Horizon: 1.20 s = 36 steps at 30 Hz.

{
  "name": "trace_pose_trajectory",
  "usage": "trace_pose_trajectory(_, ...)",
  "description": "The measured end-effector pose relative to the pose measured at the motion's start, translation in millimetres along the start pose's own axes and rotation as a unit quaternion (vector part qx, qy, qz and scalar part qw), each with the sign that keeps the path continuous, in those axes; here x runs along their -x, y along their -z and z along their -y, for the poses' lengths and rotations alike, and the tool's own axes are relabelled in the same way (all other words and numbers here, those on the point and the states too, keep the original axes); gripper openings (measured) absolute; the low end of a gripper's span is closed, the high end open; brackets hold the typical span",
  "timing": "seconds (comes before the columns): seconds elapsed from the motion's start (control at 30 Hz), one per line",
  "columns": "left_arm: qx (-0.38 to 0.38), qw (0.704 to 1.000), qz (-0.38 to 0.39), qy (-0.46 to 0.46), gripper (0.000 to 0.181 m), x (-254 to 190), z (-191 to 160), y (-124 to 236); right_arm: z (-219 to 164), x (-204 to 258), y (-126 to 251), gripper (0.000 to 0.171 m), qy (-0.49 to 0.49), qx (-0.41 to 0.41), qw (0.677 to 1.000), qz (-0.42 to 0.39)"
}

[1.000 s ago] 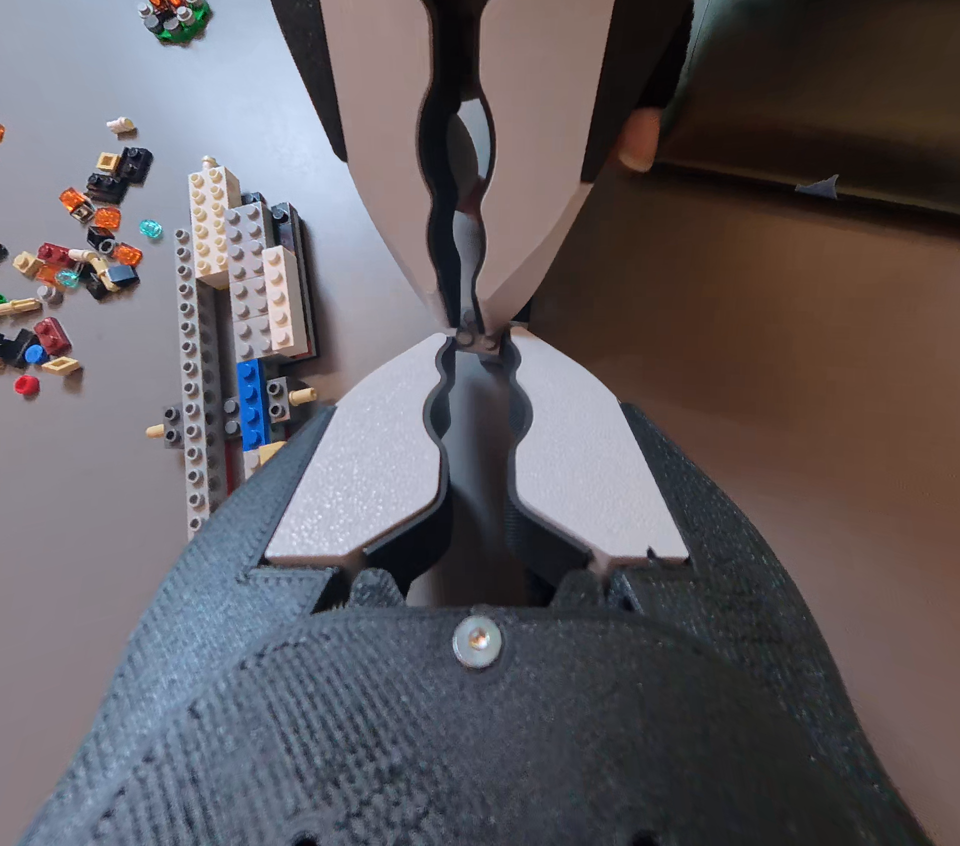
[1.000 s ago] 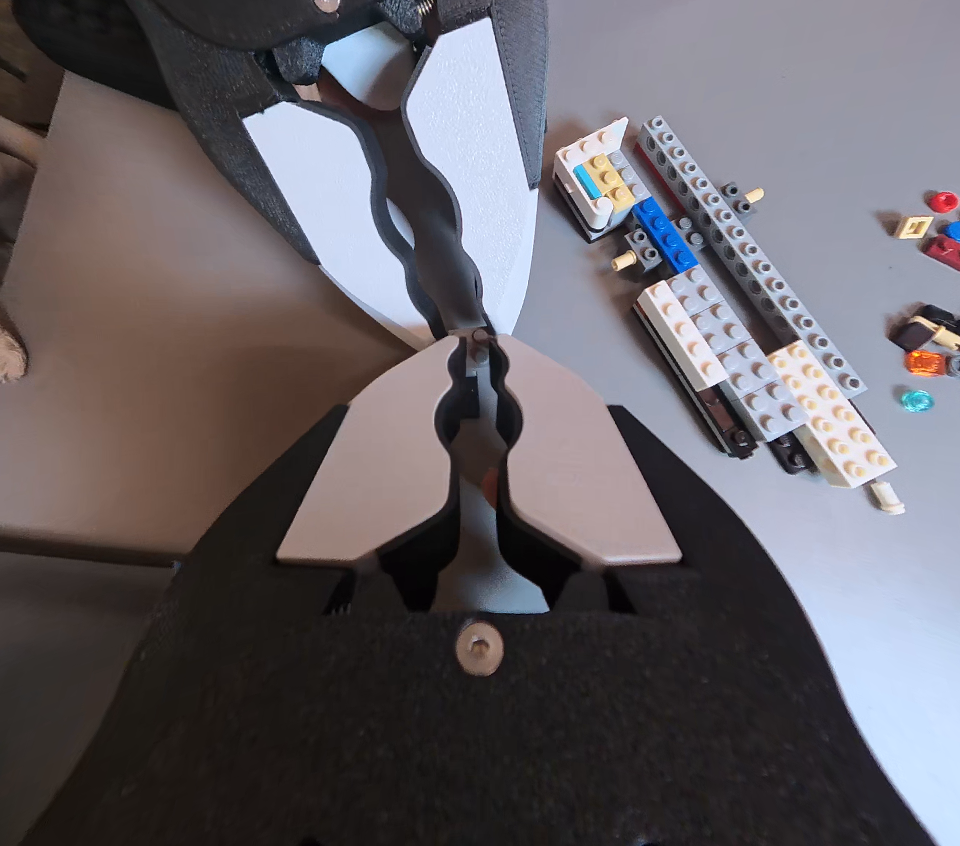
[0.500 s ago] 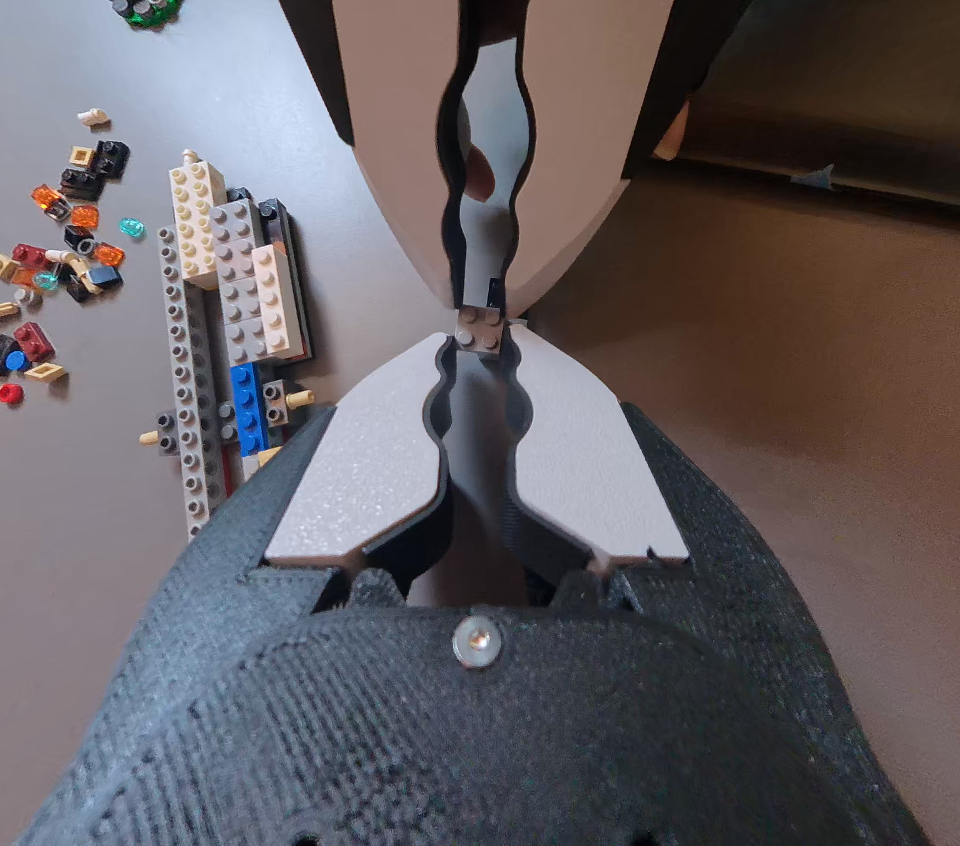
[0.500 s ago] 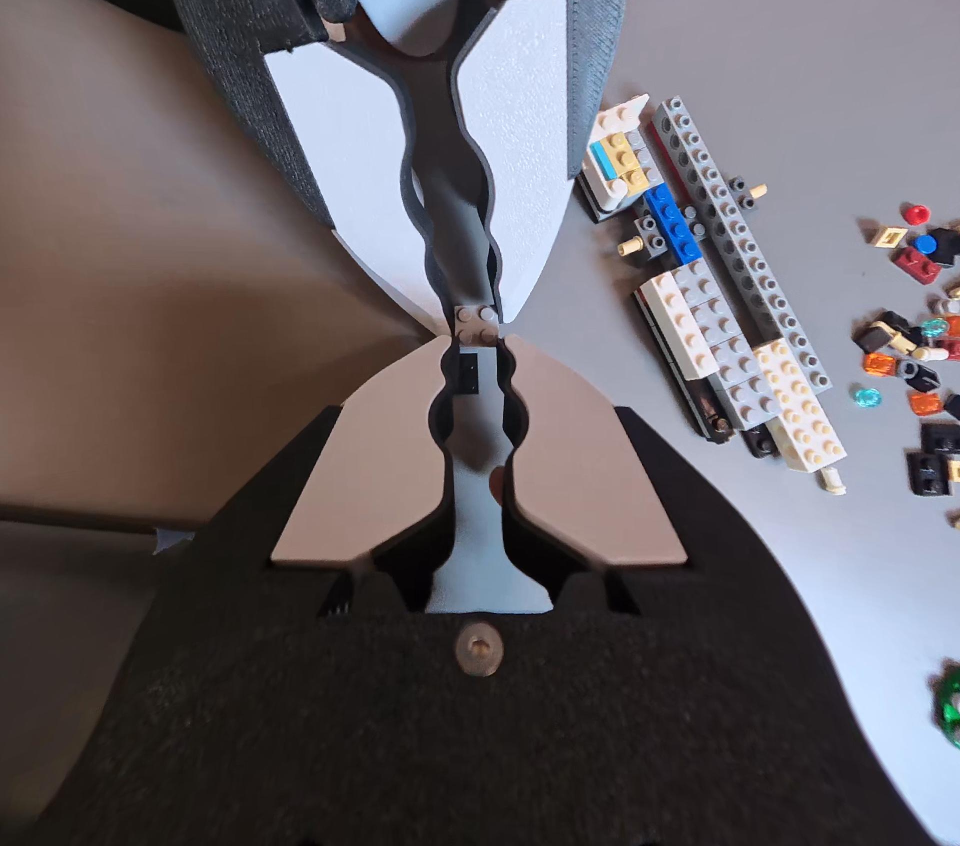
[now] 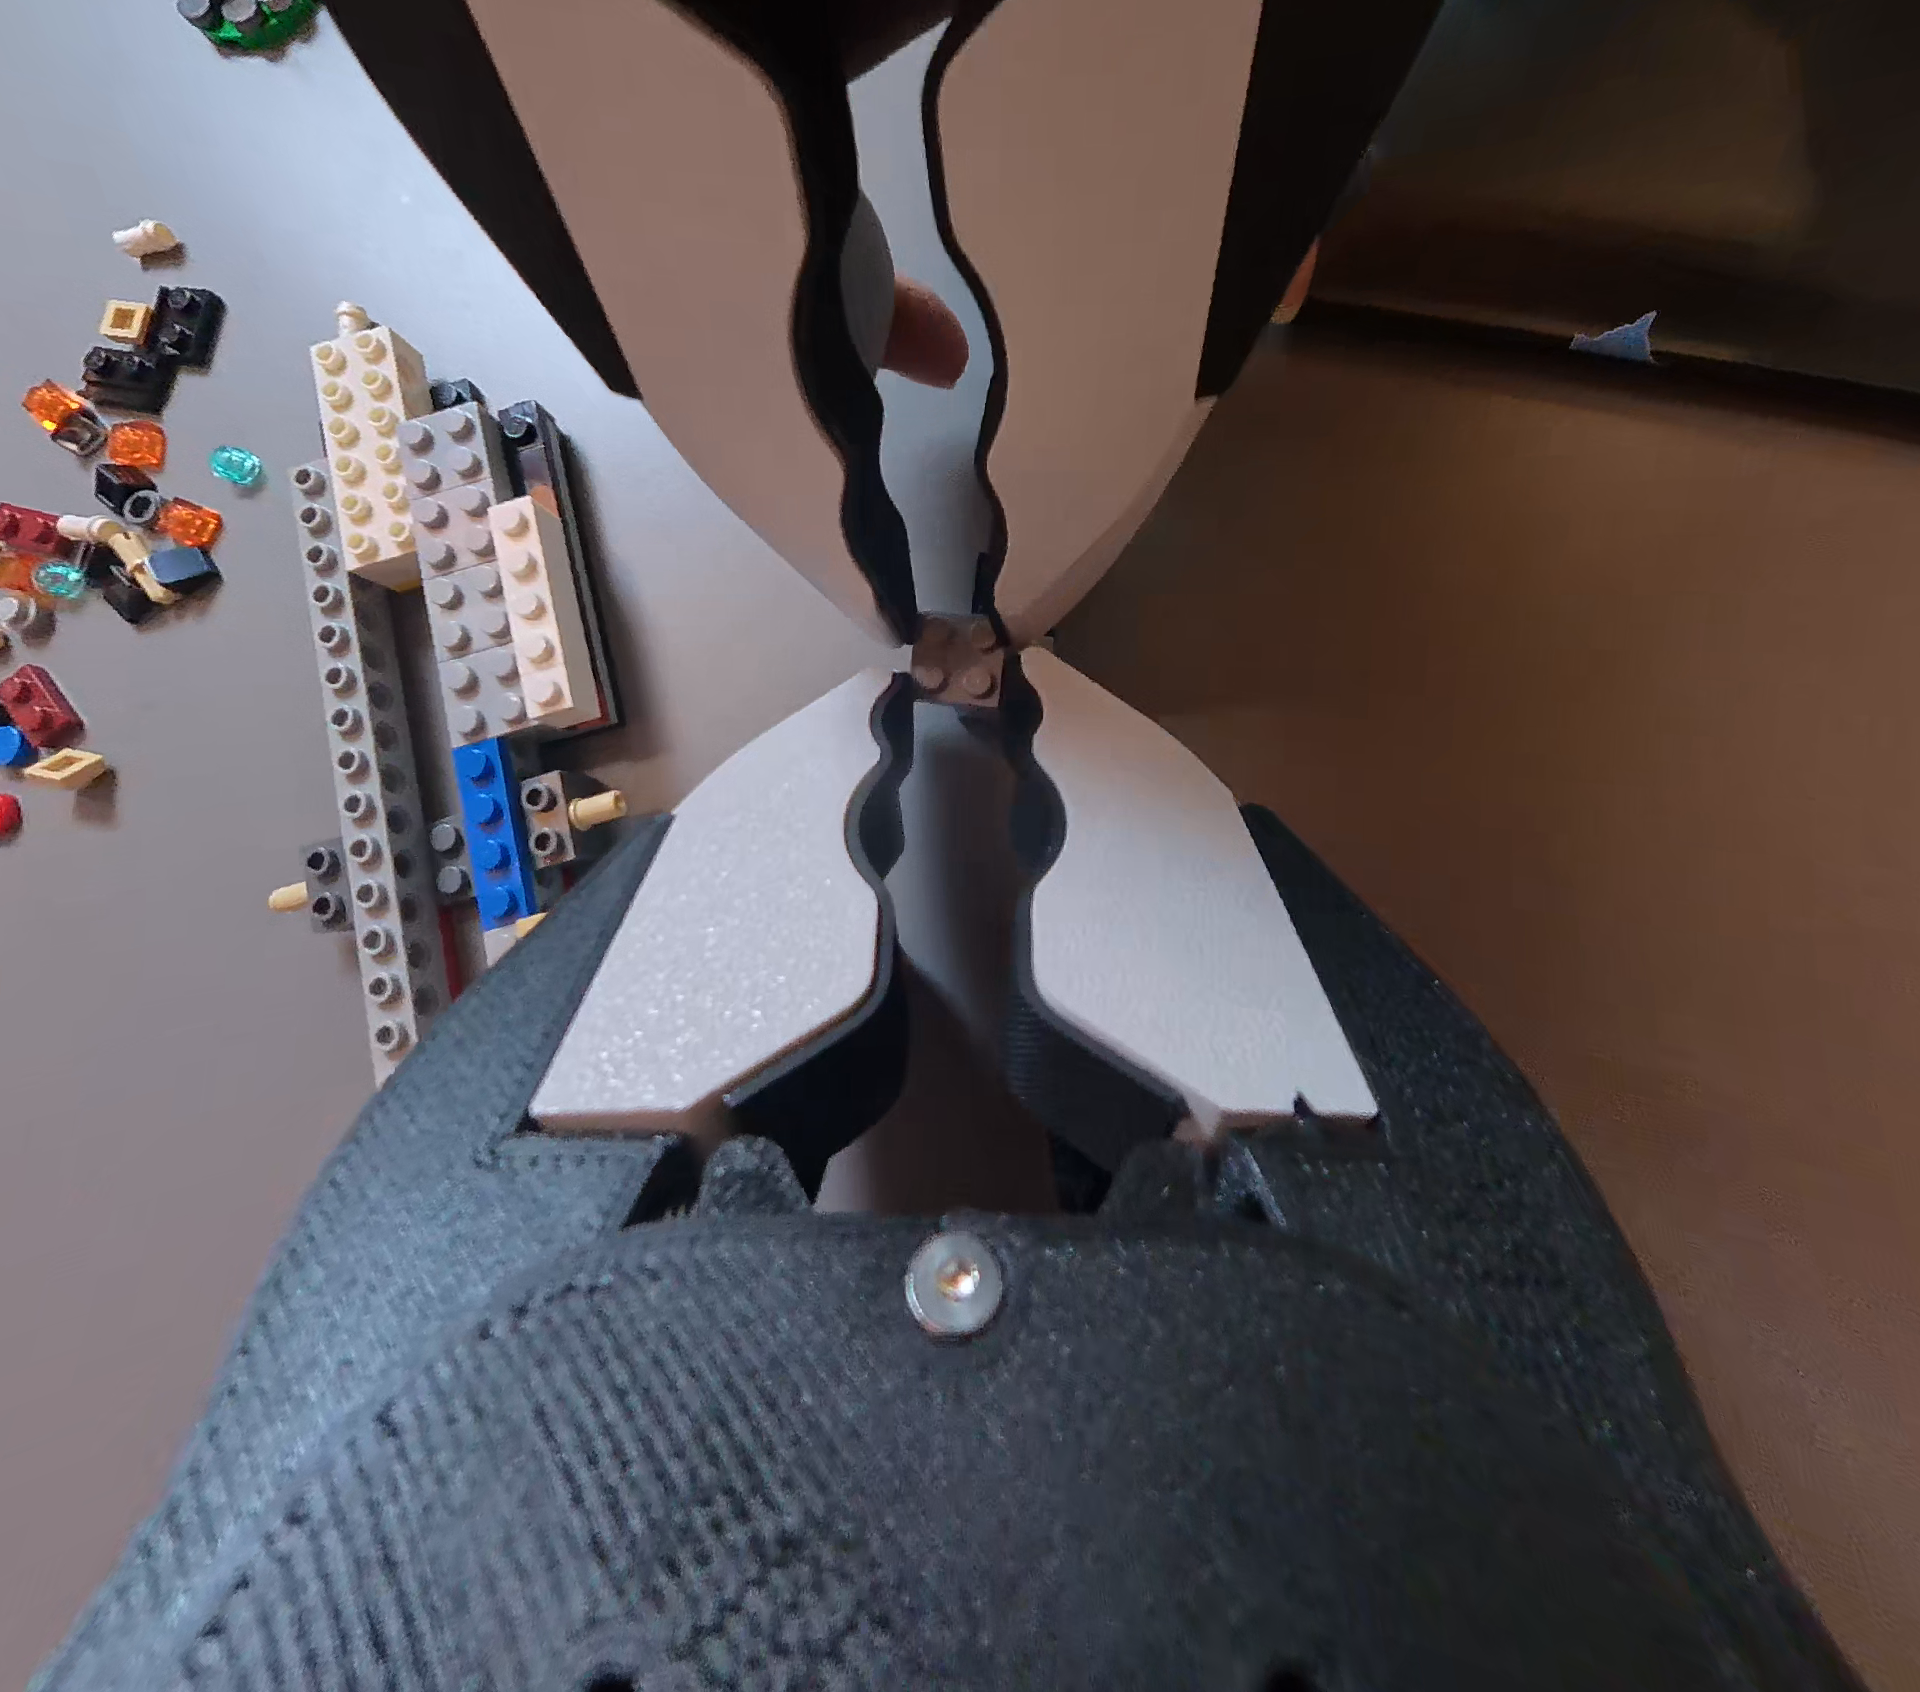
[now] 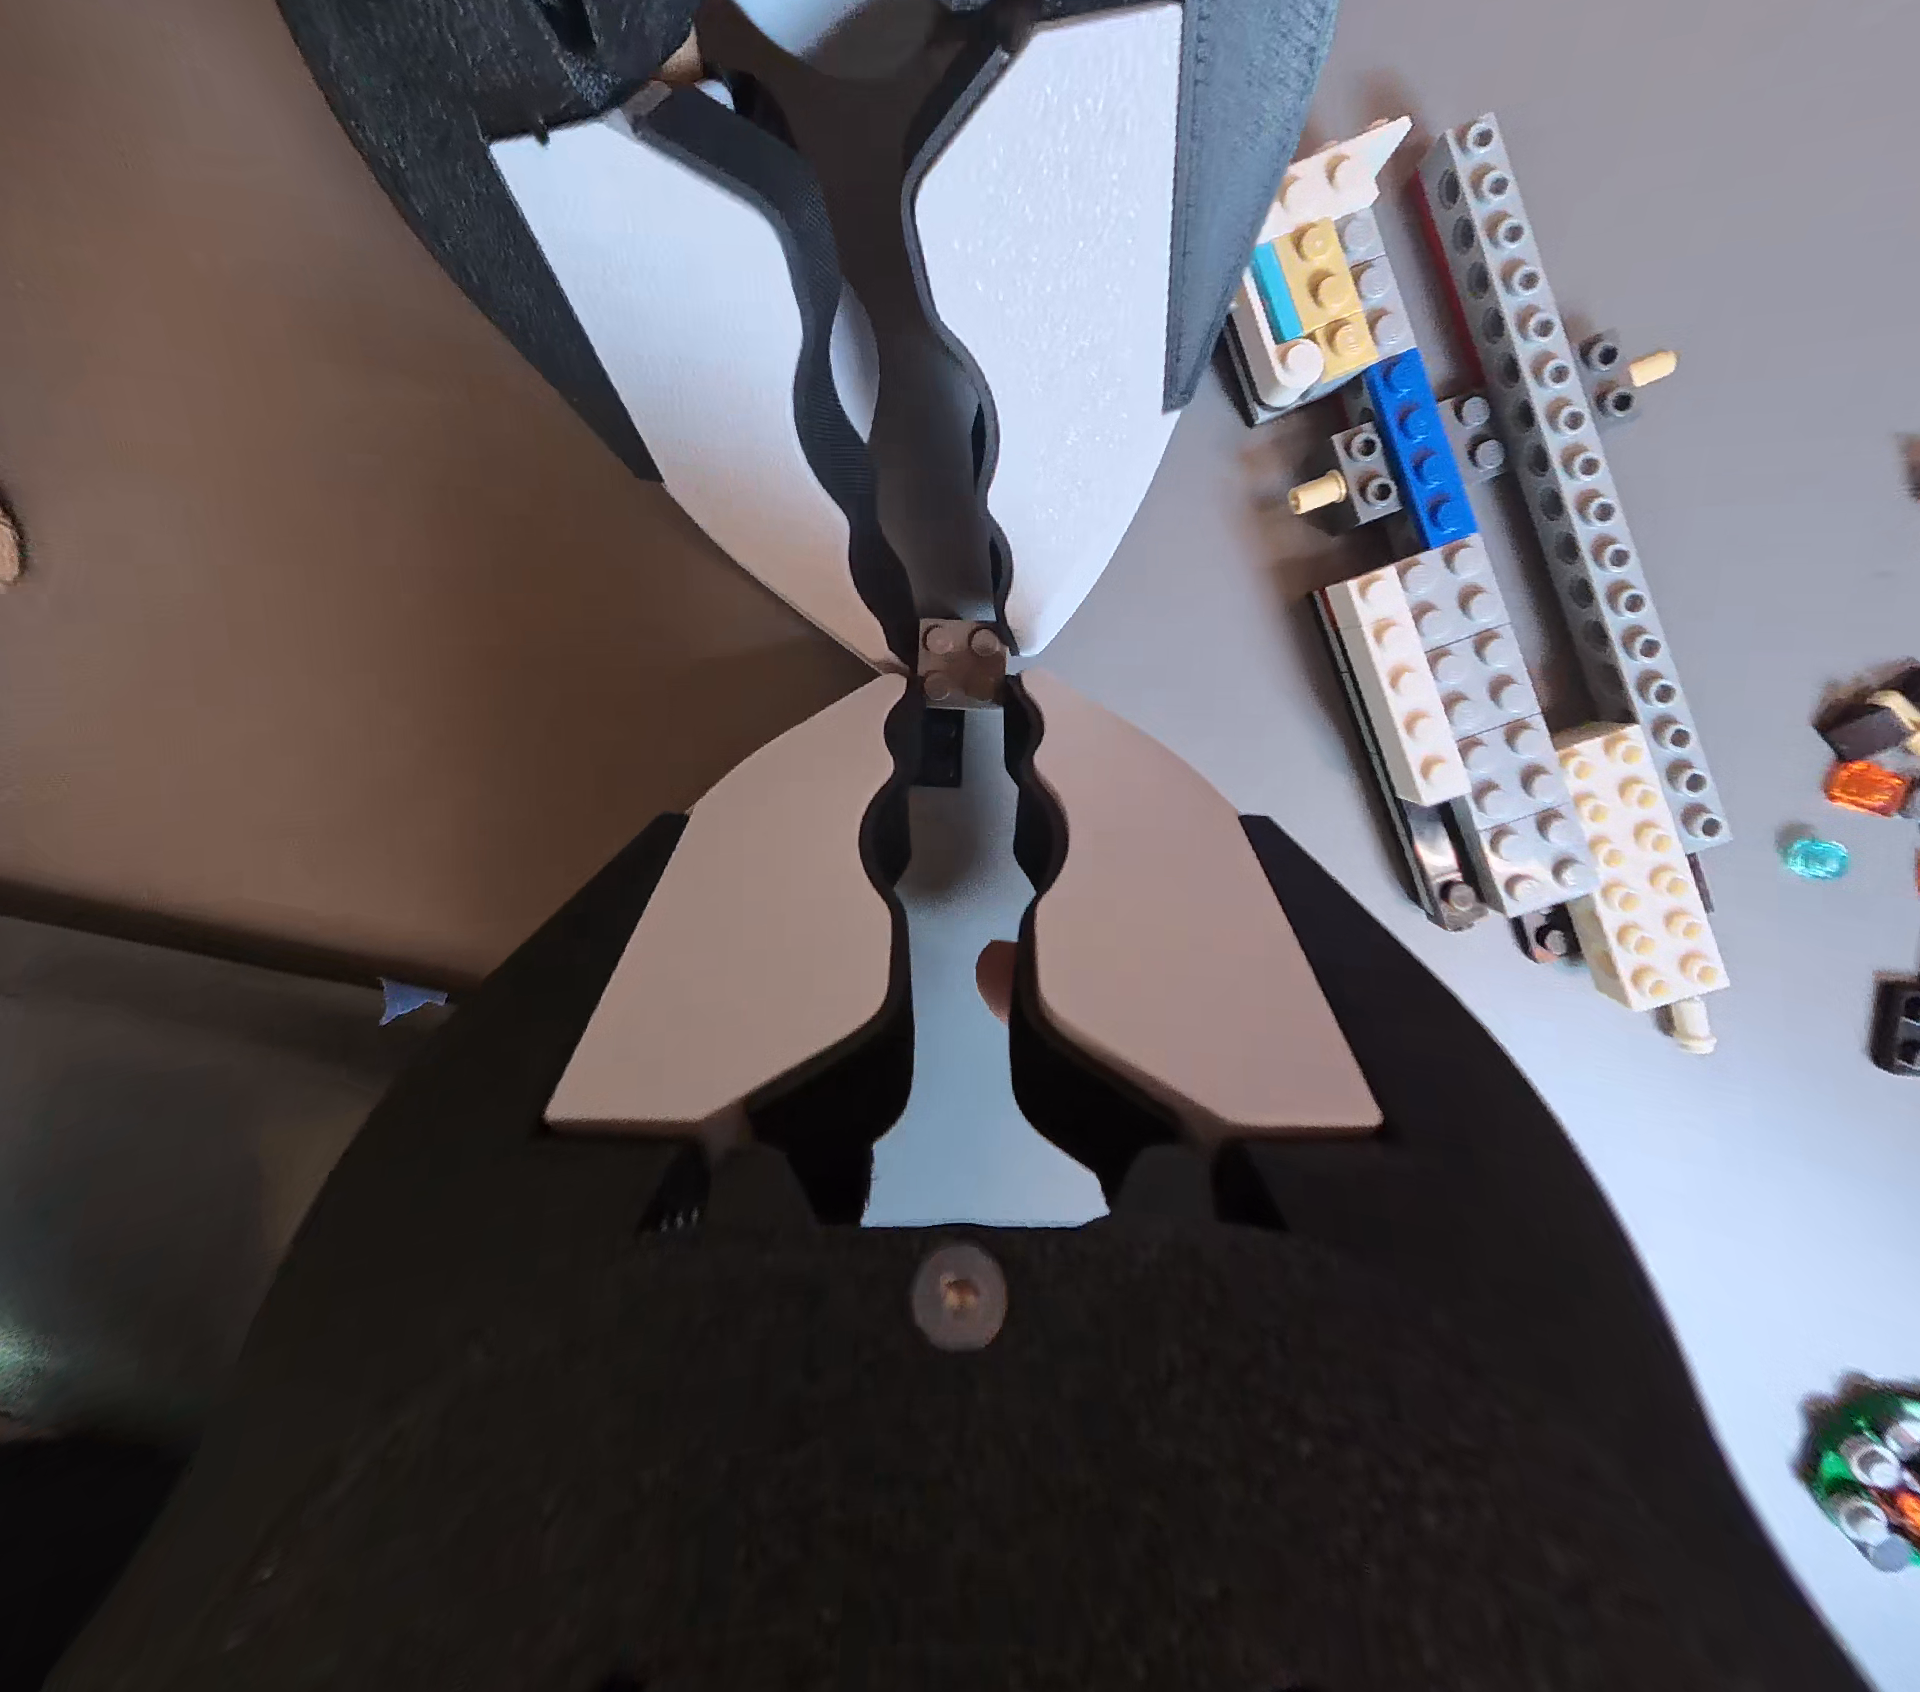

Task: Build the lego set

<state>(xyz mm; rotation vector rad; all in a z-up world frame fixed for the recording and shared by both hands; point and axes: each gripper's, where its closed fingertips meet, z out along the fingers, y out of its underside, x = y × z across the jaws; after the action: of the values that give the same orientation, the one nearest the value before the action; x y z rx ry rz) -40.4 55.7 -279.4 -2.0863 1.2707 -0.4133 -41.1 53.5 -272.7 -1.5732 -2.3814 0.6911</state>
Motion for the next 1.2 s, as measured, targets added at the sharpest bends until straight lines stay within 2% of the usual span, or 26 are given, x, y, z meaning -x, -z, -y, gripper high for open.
trace_pose_trajectory(0.33, -0.009, 1.000, 0.005, 0.000, 0.019, 0.0, 0.6, 0.2, -0.2, 0.3, -0.6, 0.015, -0.024, -0.027, 0.999, 0.011)
trace_pose_trajectory(0.5, -0.015, 1.000, 0.014, 0.013, 0.018, 0.0, 1.7, 0.3, -4.4, 0.3, 6.8, 0.020, -0.056, -0.101, 0.993, -0.020)
trace_pose_trajectory(0.7, -0.027, 0.999, 0.012, 0.018, 0.018, -4.6, 2.1, 2.0, -13.6, 11.8, 20.4, 0.024, -0.049, -0.132, 0.987, -0.076)
trace_pose_trajectory(0.8, -0.042, 0.999, 0.000, 0.032, 0.036, -7.2, 1.3, 3.8, -13.4, 14.0, 18.8, 0.024, -0.036, -0.143, 0.984, -0.098)
trace_pose_trajectory(1.03, -0.112, 0.991, -0.020, 0.073, 0.040, 0.3, 12.7, 15.9, -0.2, -3.1, 39.2, 0.024, -0.049, -0.221, 0.964, -0.140)
trace_pose_trajectory(1.2, -0.194, 0.976, 0.019, 0.097, 0.034, 26.6, 25.5, 36.7, 13.0, -21.8, 66.4, 0.024, -0.063, -0.324, 0.924, -0.193)
